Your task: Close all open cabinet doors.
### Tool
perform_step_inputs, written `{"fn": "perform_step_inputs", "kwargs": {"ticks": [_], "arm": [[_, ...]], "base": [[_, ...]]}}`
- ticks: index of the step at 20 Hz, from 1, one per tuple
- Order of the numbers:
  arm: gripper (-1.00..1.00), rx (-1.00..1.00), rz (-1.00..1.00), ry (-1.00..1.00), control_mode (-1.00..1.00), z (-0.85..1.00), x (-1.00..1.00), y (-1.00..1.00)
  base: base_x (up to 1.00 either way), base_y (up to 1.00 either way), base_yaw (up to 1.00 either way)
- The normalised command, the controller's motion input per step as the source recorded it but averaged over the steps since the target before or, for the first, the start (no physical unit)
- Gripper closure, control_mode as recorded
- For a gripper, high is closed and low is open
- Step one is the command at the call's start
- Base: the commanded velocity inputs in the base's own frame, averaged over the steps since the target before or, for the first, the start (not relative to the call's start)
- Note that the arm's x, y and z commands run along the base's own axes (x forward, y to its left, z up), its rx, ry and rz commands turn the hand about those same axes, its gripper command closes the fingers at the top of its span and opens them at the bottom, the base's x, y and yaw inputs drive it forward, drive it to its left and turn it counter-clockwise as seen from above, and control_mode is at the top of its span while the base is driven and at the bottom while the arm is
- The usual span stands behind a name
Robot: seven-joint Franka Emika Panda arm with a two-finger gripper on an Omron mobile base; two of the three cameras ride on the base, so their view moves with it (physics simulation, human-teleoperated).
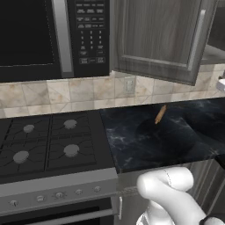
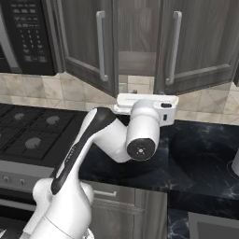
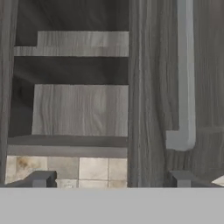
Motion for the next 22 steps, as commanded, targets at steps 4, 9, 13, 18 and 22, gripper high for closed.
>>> {"fn": "perform_step_inputs", "kwargs": {"ticks": [4, 9, 13, 18, 22], "arm": [[-1.0, 0.08, 0.01, 0.0, -1.0, 0.45, -0.03, -0.62], [-1.0, 0.08, 0.01, 0.0, -1.0, 0.21, -0.21, -0.47], [-1.0, 0.04, 0.0, 0.0, -1.0, 0.01, -0.38, -0.25], [-1.0, 0.01, 0.0, -0.01, -1.0, -0.05, -0.49, -0.04], [-1.0, 0.0, 0.0, -0.05, -1.0, -0.08, -0.18, 0.0]], "base": [[0.0, 0.0, 0.0], [0.0, 0.0, 0.0], [0.0, 0.0, 0.0], [0.0, 0.0, 0.0], [0.0, 0.0, 0.0]]}}
